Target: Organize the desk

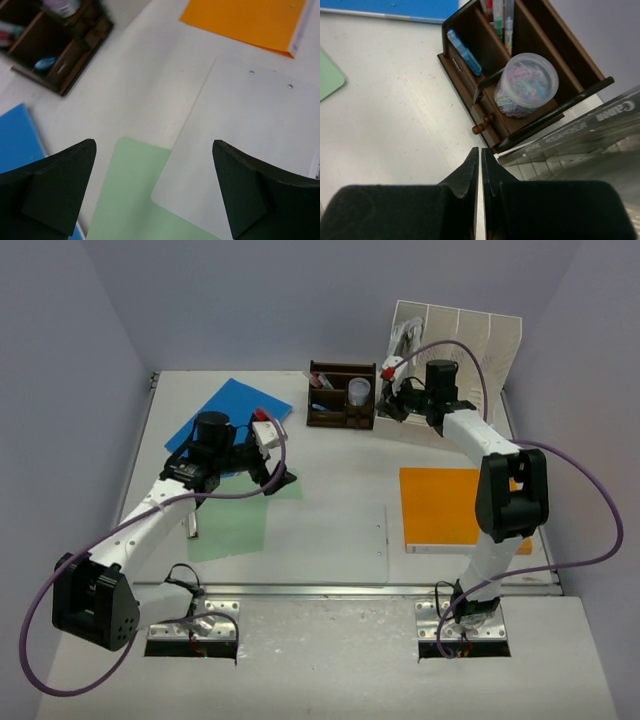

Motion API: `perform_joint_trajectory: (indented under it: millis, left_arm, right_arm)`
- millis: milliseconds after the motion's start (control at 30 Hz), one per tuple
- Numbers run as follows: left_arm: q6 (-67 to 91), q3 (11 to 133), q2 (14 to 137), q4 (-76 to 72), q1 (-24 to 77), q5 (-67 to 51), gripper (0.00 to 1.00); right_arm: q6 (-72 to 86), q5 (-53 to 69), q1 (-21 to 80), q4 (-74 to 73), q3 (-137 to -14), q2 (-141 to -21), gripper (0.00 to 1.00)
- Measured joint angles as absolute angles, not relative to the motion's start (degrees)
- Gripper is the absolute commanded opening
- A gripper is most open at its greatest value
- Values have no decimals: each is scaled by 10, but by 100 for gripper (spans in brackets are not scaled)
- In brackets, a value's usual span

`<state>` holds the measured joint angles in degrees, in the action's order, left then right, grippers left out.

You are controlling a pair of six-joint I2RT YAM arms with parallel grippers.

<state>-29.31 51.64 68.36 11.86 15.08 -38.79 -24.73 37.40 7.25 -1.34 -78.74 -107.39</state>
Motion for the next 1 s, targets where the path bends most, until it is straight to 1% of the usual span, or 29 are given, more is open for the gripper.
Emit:
perform_joint_trajectory:
  millis: [100,200,300,367,567,833,1000]
  left_arm:
    - [-340,527,723,103,190,-399,100]
    - [-350,571,804,76,199,-398,100]
    - [-339,602,866,31,201,-392,100]
    - [-334,606,886,9,205,-387,100]
    - [-332,607,895,-18,219,-384,100]
    - [-332,607,895,-20,221,-377,100]
    - [-333,606,895,-21,221,-373,100]
  right_arm:
    - [-211,331,73,10,-799,-1078,10]
    - [-178,298,70,49,-812,-1089,11]
    - [-152,292,69,73,-823,-1109,11]
    - [-141,292,68,77,-842,-1132,11]
    - [-137,295,63,95,-891,-1200,15]
    - [-170,308,52,115,-894,-1215,18]
    - [-236,368,50,74,-872,-1205,28]
